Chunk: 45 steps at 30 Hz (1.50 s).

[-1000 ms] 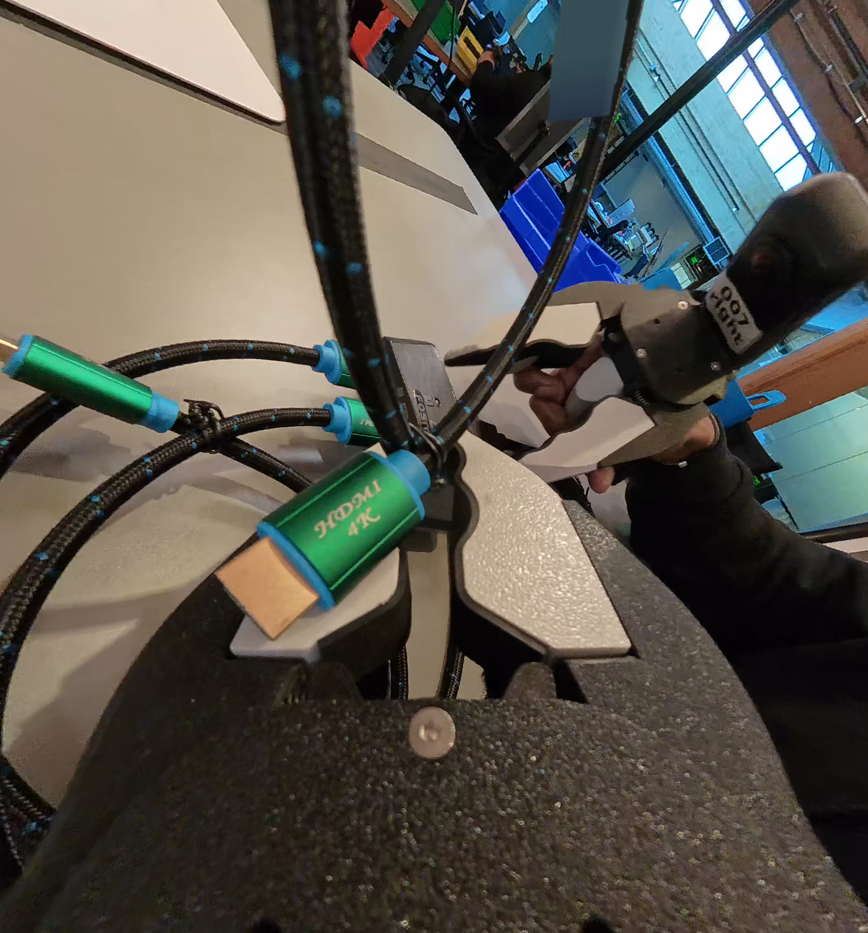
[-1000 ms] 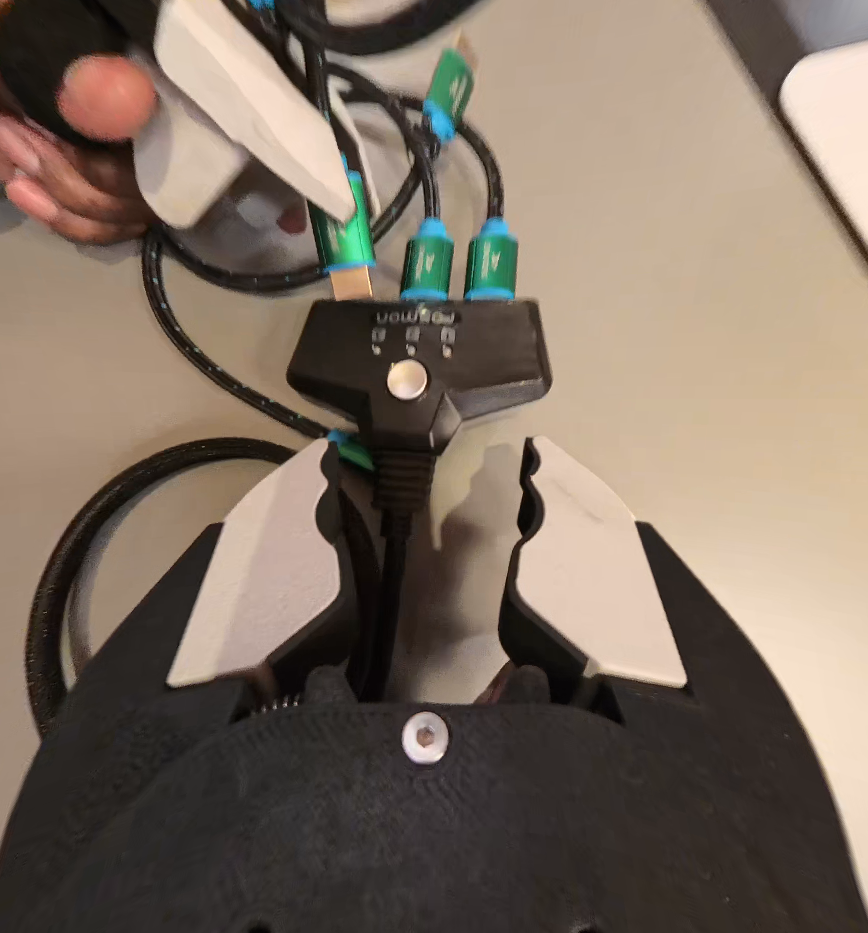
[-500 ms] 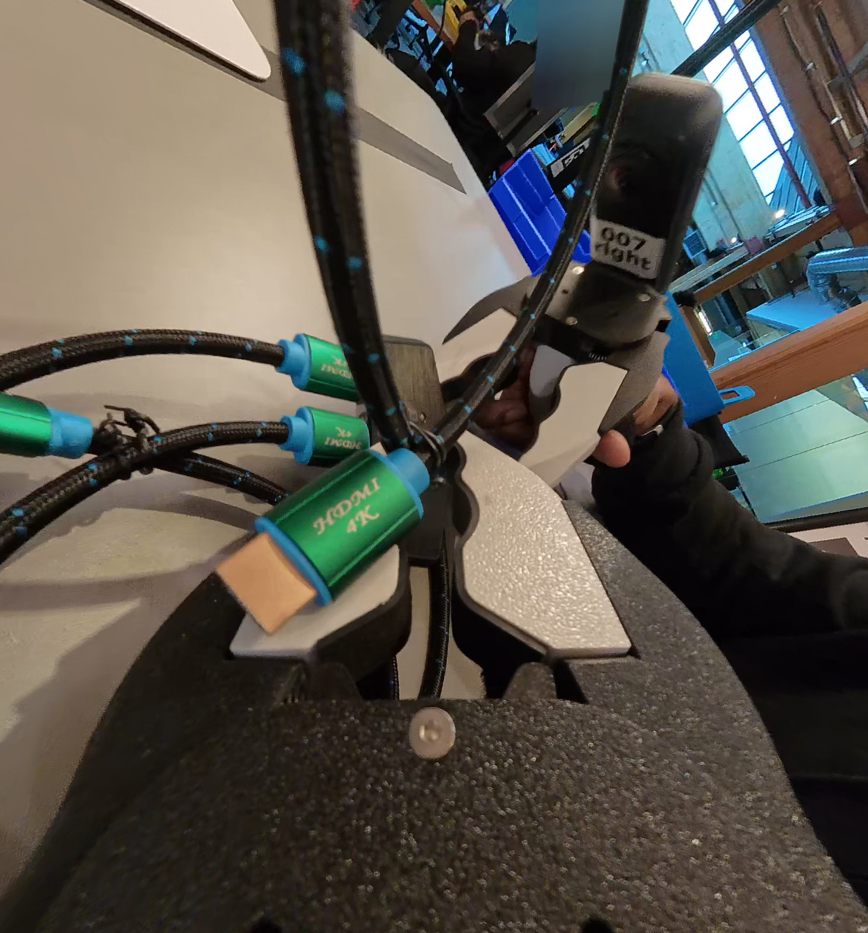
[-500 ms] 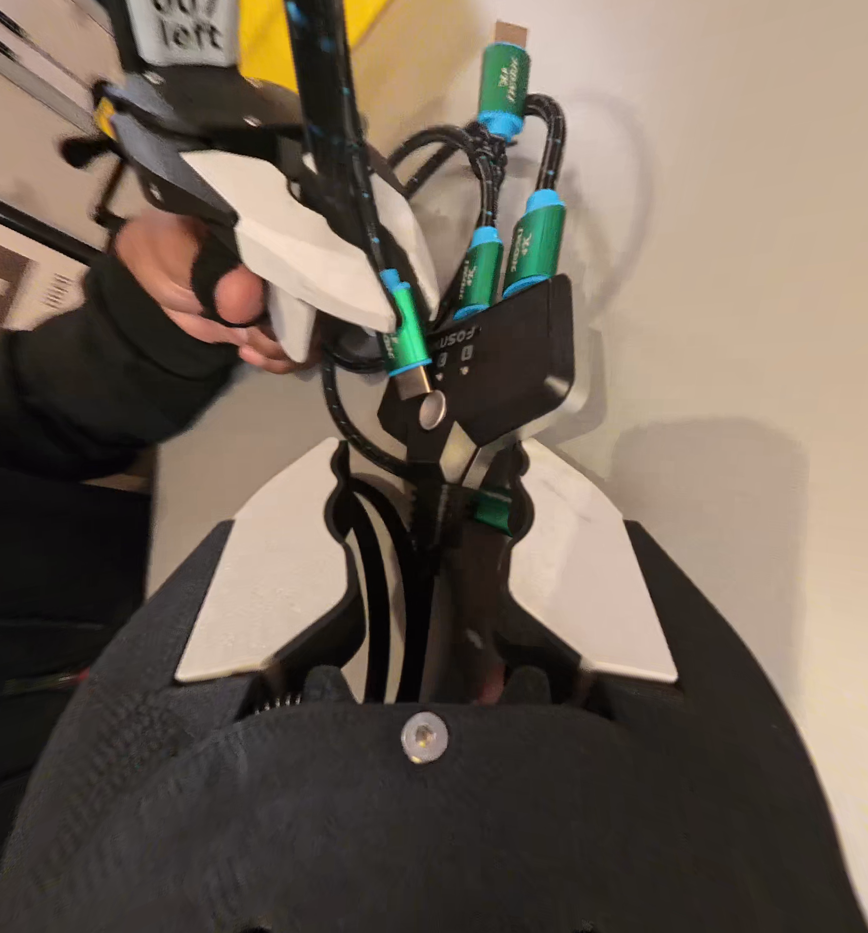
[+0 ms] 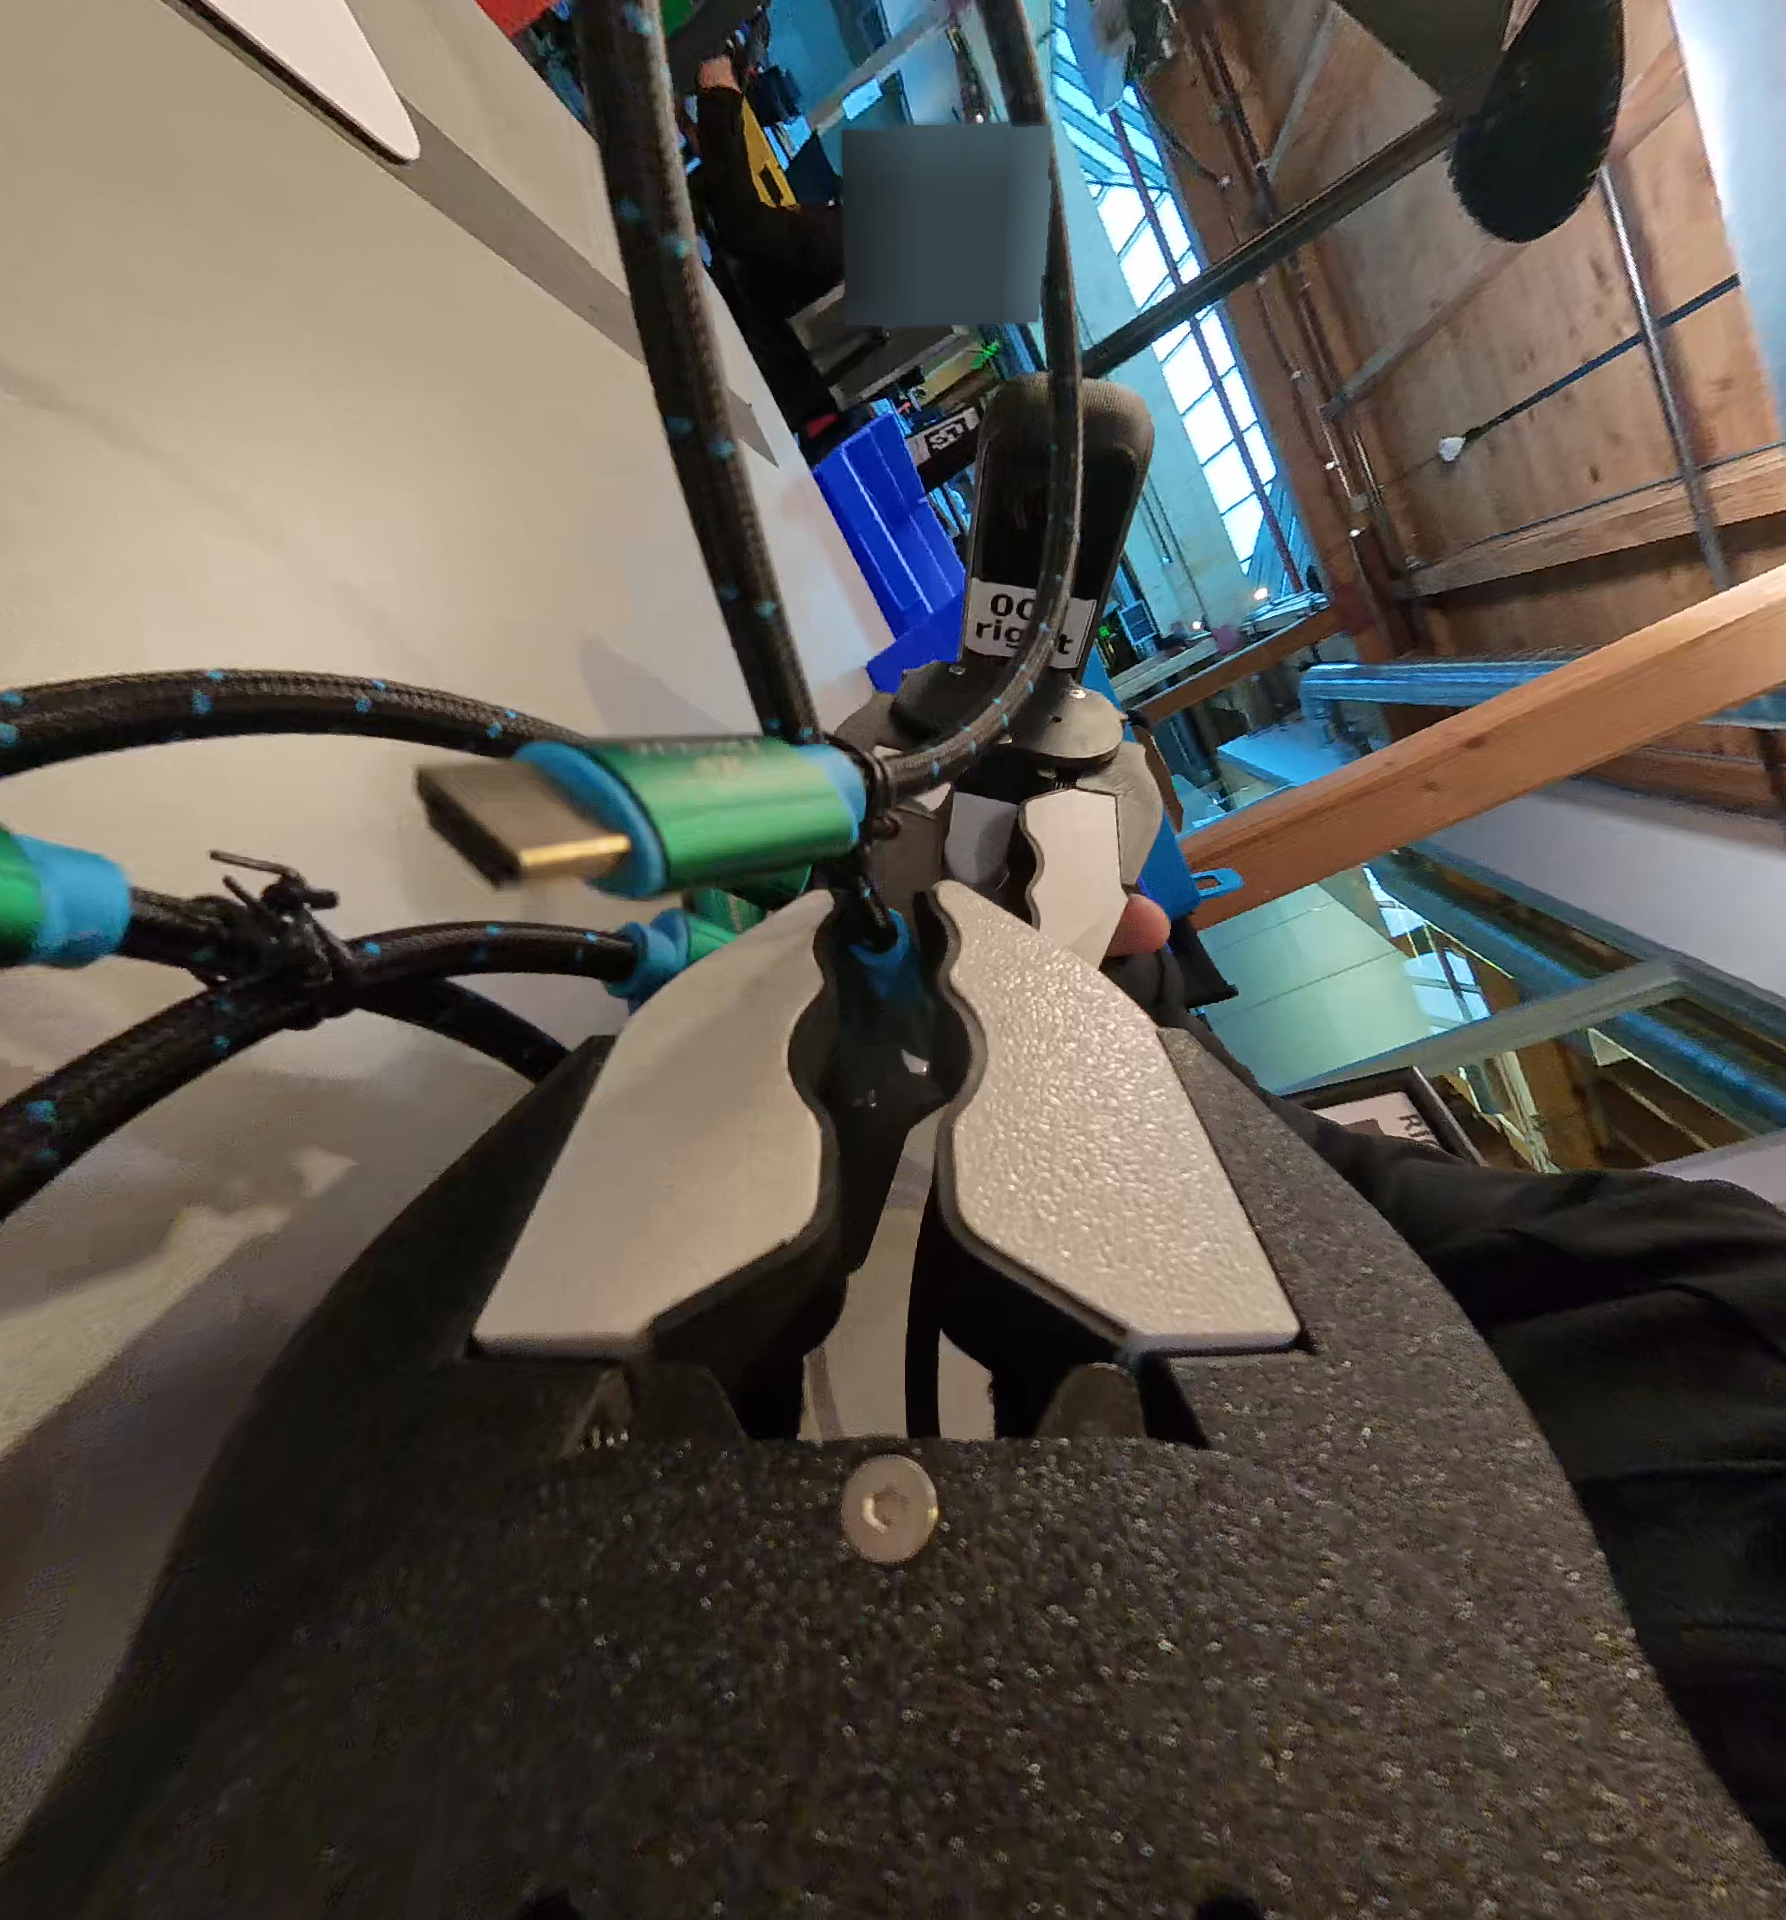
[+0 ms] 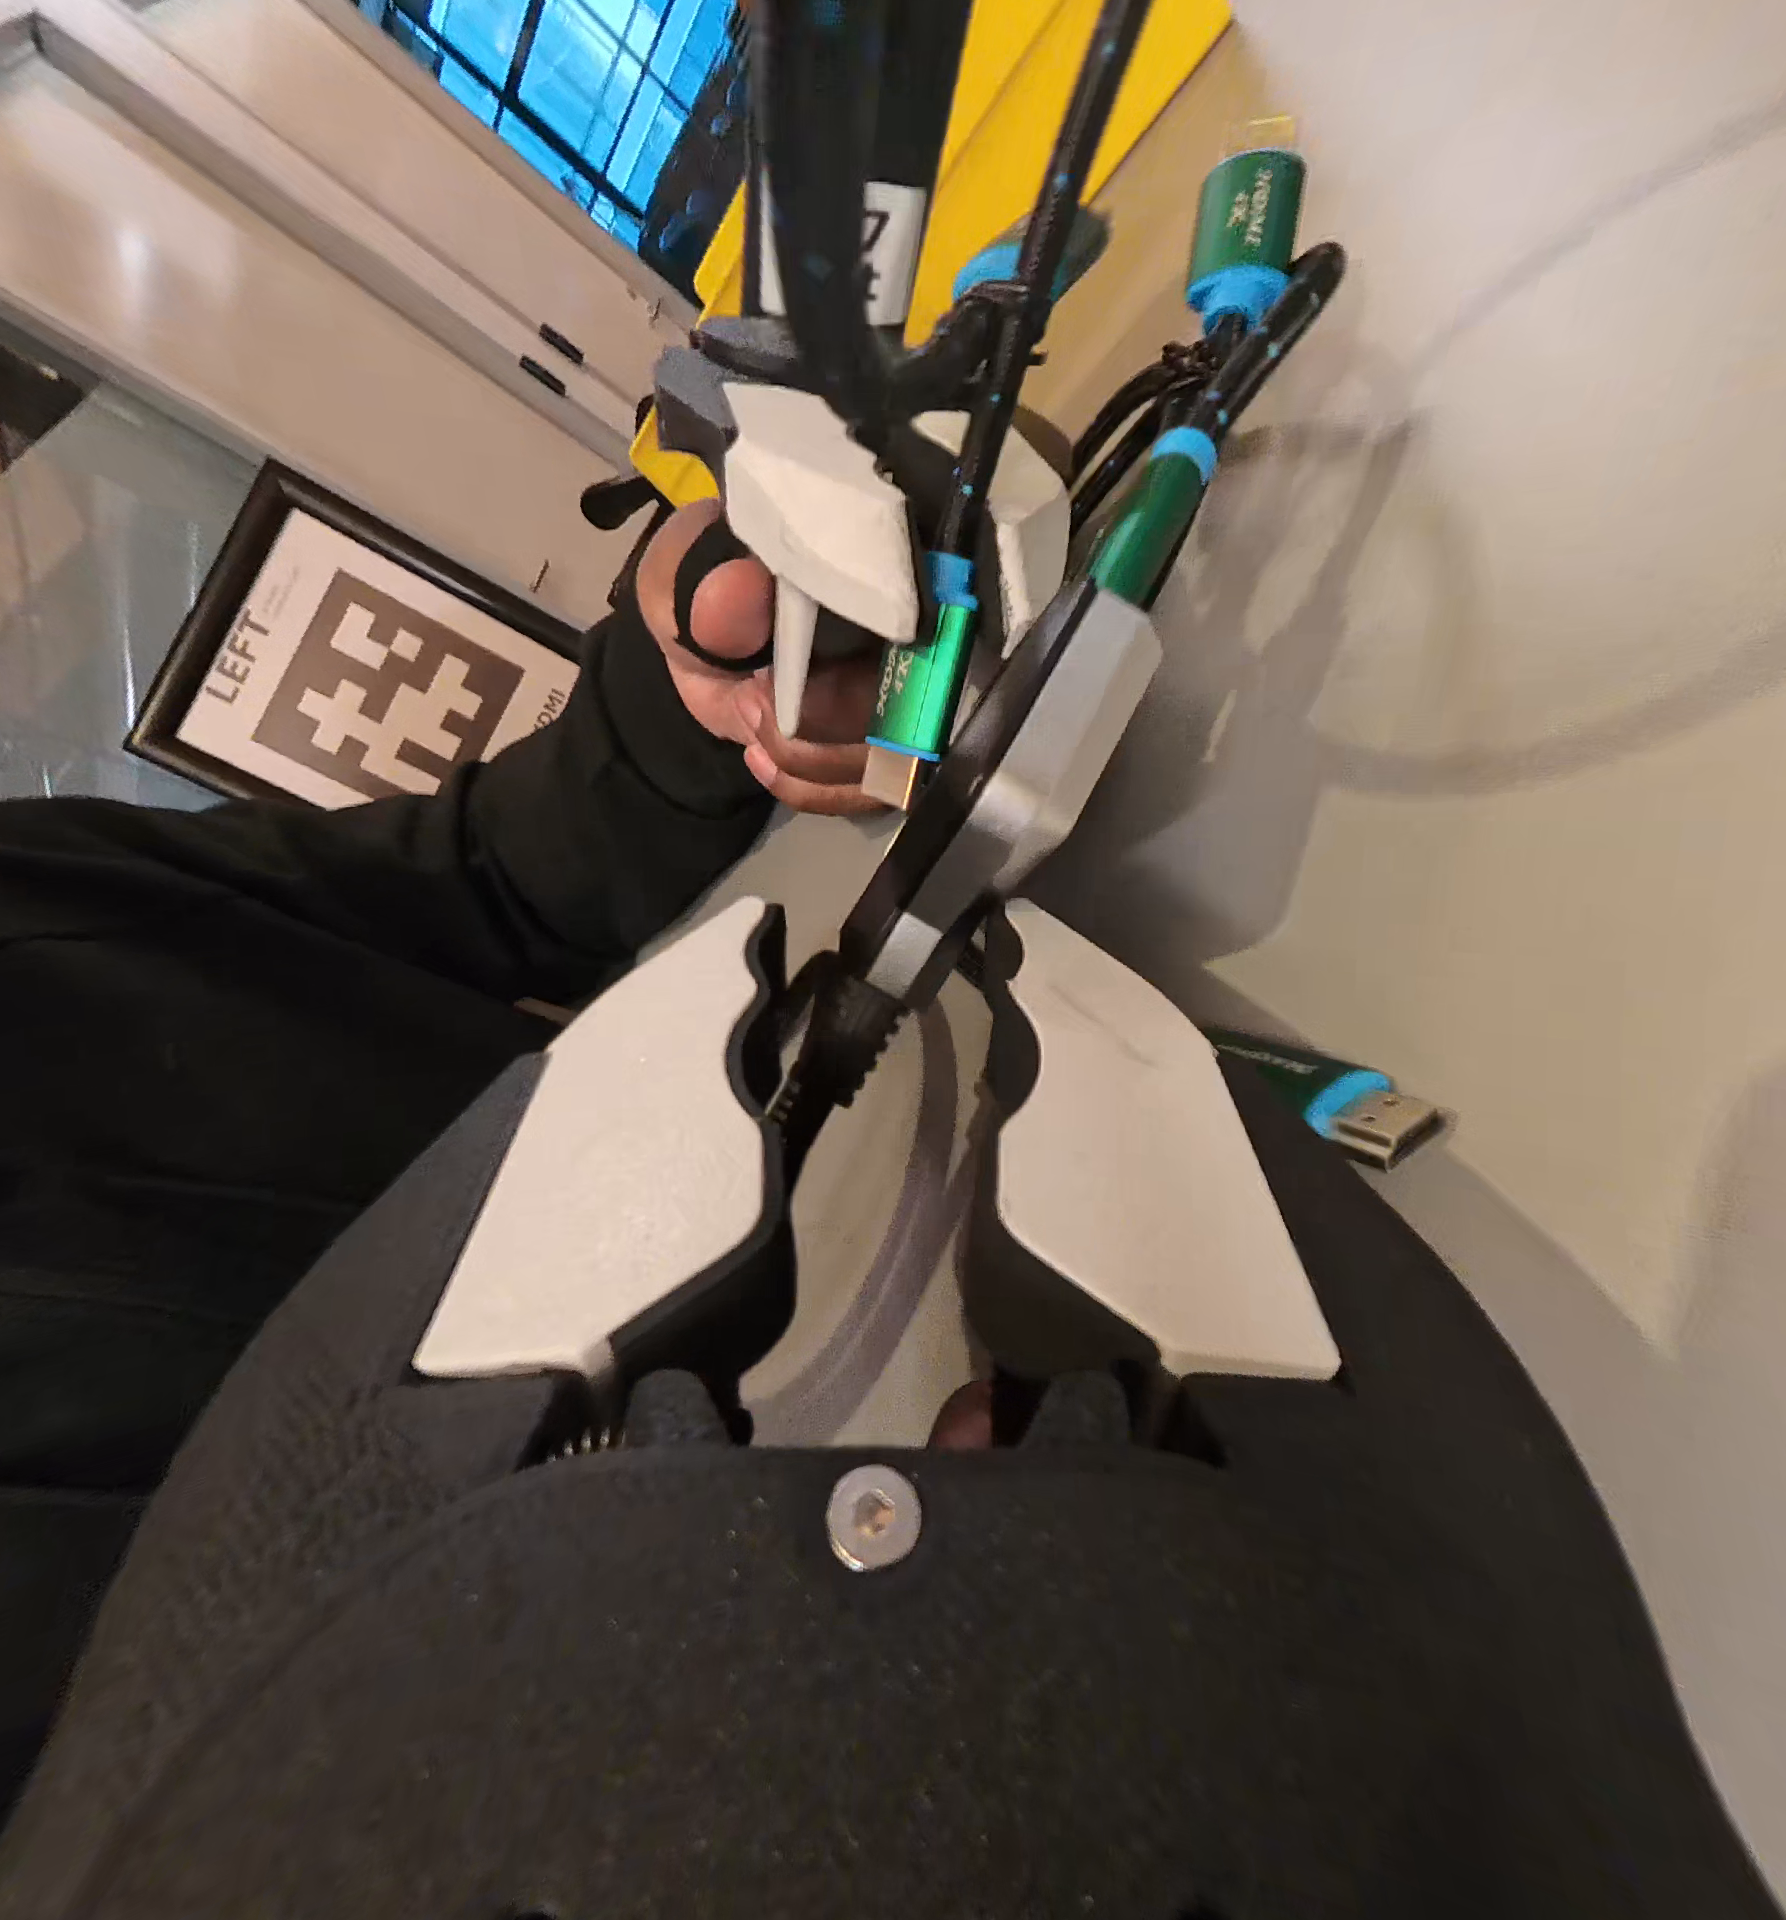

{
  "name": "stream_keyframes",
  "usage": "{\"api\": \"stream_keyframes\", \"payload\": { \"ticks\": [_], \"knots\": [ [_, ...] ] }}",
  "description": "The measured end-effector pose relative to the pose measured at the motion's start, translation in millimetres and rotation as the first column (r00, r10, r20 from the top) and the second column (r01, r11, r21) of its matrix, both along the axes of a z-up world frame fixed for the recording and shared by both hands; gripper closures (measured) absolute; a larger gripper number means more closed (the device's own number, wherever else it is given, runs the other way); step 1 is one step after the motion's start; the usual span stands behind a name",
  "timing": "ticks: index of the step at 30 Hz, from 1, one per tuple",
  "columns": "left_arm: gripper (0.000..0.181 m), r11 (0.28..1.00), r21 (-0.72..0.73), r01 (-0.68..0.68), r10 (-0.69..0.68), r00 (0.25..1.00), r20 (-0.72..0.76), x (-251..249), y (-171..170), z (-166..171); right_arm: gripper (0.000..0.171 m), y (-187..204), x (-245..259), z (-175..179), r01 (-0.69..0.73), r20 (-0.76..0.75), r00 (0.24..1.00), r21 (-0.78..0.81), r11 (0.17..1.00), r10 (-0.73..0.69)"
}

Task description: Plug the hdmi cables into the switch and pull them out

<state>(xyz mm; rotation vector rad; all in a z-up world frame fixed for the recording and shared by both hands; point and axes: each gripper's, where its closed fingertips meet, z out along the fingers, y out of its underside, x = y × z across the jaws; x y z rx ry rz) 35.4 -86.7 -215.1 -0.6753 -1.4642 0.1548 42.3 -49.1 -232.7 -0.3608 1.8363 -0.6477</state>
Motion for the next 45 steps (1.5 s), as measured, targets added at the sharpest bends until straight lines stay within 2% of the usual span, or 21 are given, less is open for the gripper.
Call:
{"api": "stream_keyframes", "payload": {
  "ticks": [6,8,11,14,20,24,27,30,36,40,45],
  "knots": [
    [0.169,1.000,0.002,0.011,-0.012,1.000,0.023,0,1,-3,0.141,-5,0,-14,0.057,-0.103,0.993,0.014,0.998,-0.055],
    [0.170,0.999,-0.009,0.042,-0.042,0.999,0.031,-1,7,-4,0.130,-7,3,-18,0.066,-0.141,0.988,0.020,0.998,-0.062],
    [0.170,0.997,-0.024,0.076,-0.075,0.997,0.030,-1,14,-4,0.128,-10,13,-20,0.068,-0.160,0.985,0.023,0.997,-0.064],
    [0.170,0.999,-0.010,0.052,-0.052,0.999,0.010,1,10,-1,0.141,-12,16,-19,0.073,-0.129,0.989,0.039,0.997,-0.068],
    [0.170,0.997,-0.060,-0.055,0.047,0.991,-0.128,5,-6,23,0.145,-9,1,-7,0.115,-0.098,0.988,-0.074,0.991,-0.122],
    [0.170,0.976,-0.190,-0.107,0.071,0.980,-0.188,4,0,41,0.147,-6,-16,13,0.162,-0.026,0.985,-0.191,0.968,-0.170],
    [0.170,0.924,-0.349,-0.156,0.069,0.966,-0.249,3,8,54,0.148,-3,-26,29,0.197,0.071,0.980,-0.241,0.951,-0.185],
    [0.170,0.887,-0.416,-0.201,0.072,0.949,-0.306,3,13,64,0.148,2,-26,43,0.194,0.156,0.976,-0.287,0.938,-0.155],
    [0.171,0.828,-0.521,-0.205,0.010,0.936,-0.352,1,25,66,0.147,15,-15,58,0.138,0.232,0.971,-0.364,0.921,-0.054],
    [0.171,0.853,-0.490,-0.181,-0.051,0.905,-0.423,5,35,78,0.147,18,-15,62,0.140,0.249,0.968,-0.392,0.909,-0.042],
    [0.171,0.866,-0.466,-0.178,-0.056,0.894,-0.445,5,36,77,0.147,18,-13,61,0.136,0.243,0.969,-0.386,0.913,-0.042]
  ]
}}
